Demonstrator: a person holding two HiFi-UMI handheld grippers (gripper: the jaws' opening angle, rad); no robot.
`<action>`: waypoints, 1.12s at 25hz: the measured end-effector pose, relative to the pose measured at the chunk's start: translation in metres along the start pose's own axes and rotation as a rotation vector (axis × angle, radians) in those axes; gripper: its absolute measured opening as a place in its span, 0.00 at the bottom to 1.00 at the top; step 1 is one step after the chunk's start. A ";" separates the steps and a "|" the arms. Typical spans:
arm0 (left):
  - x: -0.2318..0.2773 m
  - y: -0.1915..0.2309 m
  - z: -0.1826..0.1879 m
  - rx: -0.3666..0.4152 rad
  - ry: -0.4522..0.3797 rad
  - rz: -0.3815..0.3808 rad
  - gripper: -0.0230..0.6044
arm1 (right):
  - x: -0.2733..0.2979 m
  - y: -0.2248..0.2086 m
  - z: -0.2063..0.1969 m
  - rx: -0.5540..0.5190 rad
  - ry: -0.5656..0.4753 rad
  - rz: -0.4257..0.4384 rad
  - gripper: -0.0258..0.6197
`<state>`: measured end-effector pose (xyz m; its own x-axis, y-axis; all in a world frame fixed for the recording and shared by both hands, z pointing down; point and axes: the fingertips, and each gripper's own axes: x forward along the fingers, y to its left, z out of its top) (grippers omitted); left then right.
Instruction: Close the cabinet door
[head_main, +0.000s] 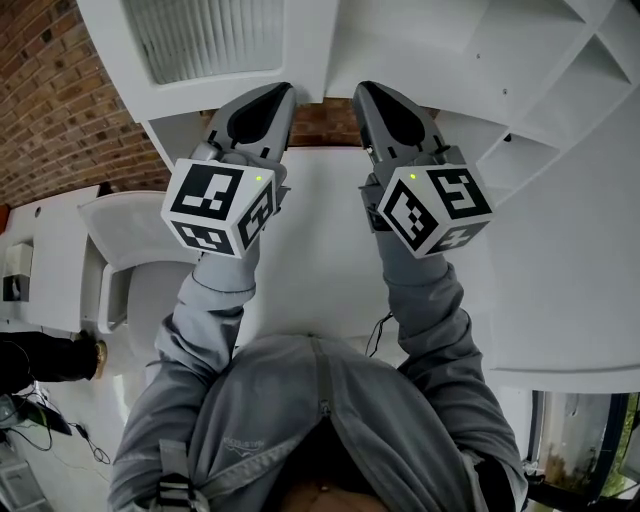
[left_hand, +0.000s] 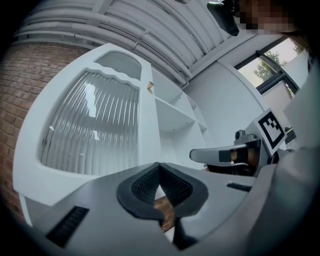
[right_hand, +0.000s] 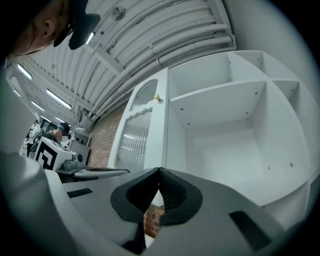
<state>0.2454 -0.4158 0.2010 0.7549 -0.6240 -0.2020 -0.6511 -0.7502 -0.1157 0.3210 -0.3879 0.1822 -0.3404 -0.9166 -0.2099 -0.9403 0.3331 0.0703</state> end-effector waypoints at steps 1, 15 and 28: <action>-0.004 -0.001 -0.002 0.000 0.004 0.003 0.04 | -0.002 0.002 -0.003 0.001 0.002 -0.010 0.08; -0.070 -0.001 -0.039 0.028 0.079 0.091 0.04 | -0.042 0.035 -0.050 0.041 0.025 -0.112 0.08; -0.129 -0.014 -0.087 0.039 0.154 0.182 0.04 | -0.082 0.063 -0.096 0.022 0.056 -0.171 0.08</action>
<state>0.1643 -0.3440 0.3131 0.6258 -0.7765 -0.0731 -0.7780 -0.6148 -0.1294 0.2892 -0.3130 0.2976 -0.1756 -0.9709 -0.1626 -0.9844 0.1752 0.0170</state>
